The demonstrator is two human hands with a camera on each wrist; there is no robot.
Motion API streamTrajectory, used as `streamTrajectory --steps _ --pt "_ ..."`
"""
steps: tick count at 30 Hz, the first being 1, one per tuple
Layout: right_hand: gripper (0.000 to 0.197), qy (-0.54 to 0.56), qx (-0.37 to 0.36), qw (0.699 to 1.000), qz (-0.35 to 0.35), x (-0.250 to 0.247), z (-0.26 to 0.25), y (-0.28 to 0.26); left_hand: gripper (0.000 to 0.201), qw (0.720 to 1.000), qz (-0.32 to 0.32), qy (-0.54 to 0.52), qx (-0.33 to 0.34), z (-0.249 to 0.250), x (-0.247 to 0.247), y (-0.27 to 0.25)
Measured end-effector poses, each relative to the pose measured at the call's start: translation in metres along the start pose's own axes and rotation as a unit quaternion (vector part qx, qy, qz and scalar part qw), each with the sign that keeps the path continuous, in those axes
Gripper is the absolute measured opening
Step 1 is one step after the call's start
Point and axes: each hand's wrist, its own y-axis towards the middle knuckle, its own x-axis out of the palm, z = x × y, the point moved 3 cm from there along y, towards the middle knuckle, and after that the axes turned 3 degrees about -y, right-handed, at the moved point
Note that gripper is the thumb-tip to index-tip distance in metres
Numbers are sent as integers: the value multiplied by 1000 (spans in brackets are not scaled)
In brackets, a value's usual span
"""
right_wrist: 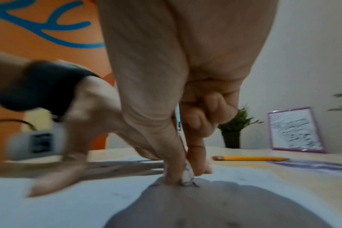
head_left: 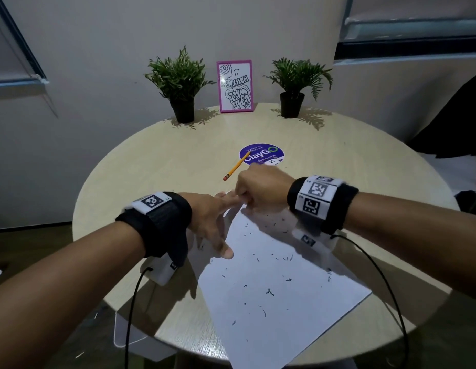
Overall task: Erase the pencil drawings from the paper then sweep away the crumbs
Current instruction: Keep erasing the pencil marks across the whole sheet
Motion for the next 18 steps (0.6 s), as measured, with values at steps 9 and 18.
streamTrajectory --steps 9,18 --pt "17 44 63 997 13 1 31 5 130 999 11 40 27 -1 2 4" --pt "12 84 -1 996 2 4 20 -1 124 998 2 0 55 -12 1 5"
